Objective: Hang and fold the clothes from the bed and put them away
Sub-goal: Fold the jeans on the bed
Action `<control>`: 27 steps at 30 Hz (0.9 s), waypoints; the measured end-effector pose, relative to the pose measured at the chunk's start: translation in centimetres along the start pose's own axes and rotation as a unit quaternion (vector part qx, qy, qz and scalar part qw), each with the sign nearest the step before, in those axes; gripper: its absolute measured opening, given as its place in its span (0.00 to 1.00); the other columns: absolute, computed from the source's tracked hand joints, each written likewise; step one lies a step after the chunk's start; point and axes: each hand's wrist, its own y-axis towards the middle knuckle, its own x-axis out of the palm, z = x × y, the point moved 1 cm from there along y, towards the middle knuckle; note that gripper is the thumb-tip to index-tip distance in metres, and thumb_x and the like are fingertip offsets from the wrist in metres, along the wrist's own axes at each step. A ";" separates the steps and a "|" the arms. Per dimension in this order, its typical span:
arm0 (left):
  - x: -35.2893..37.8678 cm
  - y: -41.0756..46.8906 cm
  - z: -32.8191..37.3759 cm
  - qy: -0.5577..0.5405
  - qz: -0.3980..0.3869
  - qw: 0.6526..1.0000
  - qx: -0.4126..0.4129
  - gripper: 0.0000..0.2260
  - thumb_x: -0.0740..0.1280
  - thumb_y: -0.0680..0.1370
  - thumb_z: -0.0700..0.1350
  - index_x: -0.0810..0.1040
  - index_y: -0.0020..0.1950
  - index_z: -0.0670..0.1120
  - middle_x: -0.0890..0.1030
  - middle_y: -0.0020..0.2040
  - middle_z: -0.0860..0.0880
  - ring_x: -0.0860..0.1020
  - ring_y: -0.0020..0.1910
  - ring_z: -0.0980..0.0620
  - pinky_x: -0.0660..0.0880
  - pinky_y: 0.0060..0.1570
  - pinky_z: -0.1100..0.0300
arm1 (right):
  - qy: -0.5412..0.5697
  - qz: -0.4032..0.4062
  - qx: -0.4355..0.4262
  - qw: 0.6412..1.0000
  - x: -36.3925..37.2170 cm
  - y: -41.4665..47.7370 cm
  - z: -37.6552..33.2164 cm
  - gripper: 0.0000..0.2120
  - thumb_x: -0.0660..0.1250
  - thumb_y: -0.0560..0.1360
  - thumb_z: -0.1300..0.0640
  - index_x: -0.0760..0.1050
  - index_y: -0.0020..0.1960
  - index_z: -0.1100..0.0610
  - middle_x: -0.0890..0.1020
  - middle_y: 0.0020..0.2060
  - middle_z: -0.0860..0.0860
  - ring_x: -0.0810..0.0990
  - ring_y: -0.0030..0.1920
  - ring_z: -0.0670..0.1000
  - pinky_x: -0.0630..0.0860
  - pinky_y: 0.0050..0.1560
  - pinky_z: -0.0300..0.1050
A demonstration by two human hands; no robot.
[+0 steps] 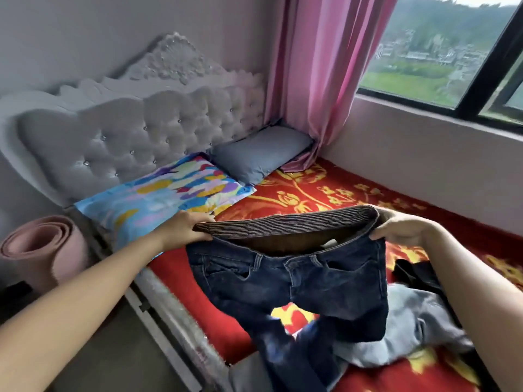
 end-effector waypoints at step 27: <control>-17.5 27.1 -46.0 -0.149 0.248 0.882 -0.371 0.26 0.64 0.79 0.50 0.63 0.72 0.38 0.68 0.68 0.33 0.67 0.67 0.36 0.64 0.63 0.49 | -0.324 0.286 -0.035 0.901 22.1 59.3 -27.9 0.37 0.67 0.74 0.49 0.50 0.76 0.50 0.59 0.72 0.60 0.57 0.72 0.60 0.58 0.69 0.51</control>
